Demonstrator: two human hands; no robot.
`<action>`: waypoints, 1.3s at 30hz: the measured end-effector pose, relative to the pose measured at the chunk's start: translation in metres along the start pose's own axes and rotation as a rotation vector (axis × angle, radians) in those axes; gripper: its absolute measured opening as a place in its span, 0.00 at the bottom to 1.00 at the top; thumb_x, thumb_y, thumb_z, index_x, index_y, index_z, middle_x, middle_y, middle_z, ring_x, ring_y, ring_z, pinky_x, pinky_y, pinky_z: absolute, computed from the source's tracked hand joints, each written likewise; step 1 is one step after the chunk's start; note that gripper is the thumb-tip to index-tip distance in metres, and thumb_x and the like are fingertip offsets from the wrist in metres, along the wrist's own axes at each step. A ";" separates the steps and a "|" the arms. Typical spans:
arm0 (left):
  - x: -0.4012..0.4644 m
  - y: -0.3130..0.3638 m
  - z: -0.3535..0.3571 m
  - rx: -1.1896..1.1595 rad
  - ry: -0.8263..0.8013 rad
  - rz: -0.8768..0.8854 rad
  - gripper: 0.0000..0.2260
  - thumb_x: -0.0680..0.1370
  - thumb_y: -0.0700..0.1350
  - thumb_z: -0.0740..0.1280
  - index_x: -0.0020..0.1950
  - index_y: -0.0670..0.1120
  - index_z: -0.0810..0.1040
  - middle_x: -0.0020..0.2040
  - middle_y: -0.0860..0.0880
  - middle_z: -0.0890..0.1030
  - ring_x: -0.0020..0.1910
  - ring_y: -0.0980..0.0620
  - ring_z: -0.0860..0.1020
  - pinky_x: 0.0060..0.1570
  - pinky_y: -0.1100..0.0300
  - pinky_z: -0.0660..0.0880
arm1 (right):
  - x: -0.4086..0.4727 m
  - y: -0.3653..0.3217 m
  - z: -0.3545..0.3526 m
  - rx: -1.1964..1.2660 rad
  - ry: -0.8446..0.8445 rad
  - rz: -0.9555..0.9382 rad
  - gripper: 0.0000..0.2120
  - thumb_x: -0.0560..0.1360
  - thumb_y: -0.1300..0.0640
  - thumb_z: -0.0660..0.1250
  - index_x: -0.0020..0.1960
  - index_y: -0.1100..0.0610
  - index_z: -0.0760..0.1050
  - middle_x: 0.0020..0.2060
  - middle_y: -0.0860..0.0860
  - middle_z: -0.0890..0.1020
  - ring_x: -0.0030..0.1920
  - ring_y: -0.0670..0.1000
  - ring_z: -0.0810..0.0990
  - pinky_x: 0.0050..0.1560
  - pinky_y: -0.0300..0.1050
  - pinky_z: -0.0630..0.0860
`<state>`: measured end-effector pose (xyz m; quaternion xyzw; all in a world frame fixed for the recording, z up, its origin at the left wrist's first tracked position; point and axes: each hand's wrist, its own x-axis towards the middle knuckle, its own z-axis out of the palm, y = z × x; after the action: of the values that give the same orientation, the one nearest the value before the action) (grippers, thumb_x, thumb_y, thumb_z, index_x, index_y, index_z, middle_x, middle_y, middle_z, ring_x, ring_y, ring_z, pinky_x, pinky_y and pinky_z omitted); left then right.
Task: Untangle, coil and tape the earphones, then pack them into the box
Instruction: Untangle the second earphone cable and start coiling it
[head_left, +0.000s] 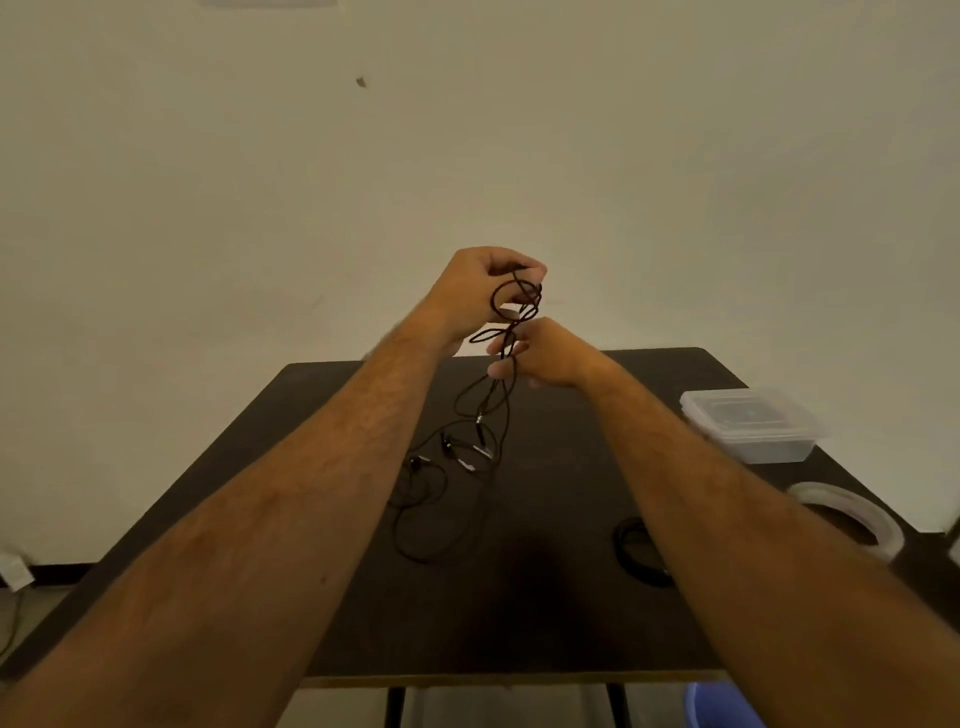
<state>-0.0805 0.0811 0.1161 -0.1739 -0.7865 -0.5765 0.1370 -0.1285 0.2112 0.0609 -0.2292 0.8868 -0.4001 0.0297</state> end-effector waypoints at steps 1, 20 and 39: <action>-0.003 0.000 -0.003 -0.055 -0.006 -0.005 0.05 0.78 0.38 0.69 0.52 0.44 0.82 0.43 0.49 0.83 0.45 0.54 0.82 0.42 0.61 0.79 | 0.000 -0.001 -0.002 0.005 0.022 -0.014 0.10 0.73 0.57 0.74 0.53 0.58 0.81 0.40 0.52 0.81 0.41 0.50 0.79 0.44 0.47 0.78; -0.027 -0.017 0.003 -0.003 -0.002 -0.185 0.11 0.79 0.37 0.67 0.59 0.49 0.76 0.46 0.51 0.84 0.41 0.55 0.83 0.34 0.62 0.74 | -0.026 -0.113 -0.078 -0.560 0.525 -0.485 0.05 0.74 0.58 0.71 0.48 0.57 0.82 0.42 0.50 0.83 0.42 0.48 0.76 0.44 0.42 0.72; -0.112 0.114 -0.012 0.102 -0.068 -0.047 0.14 0.81 0.32 0.58 0.63 0.43 0.75 0.57 0.40 0.83 0.47 0.48 0.83 0.43 0.55 0.79 | -0.165 -0.176 -0.108 -0.630 0.384 -0.458 0.05 0.76 0.55 0.71 0.43 0.51 0.75 0.29 0.42 0.76 0.38 0.50 0.82 0.42 0.44 0.76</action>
<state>0.0700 0.0877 0.1708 -0.1675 -0.8230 -0.5324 0.1054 0.0604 0.2557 0.2397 -0.3391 0.8814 -0.1414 -0.2968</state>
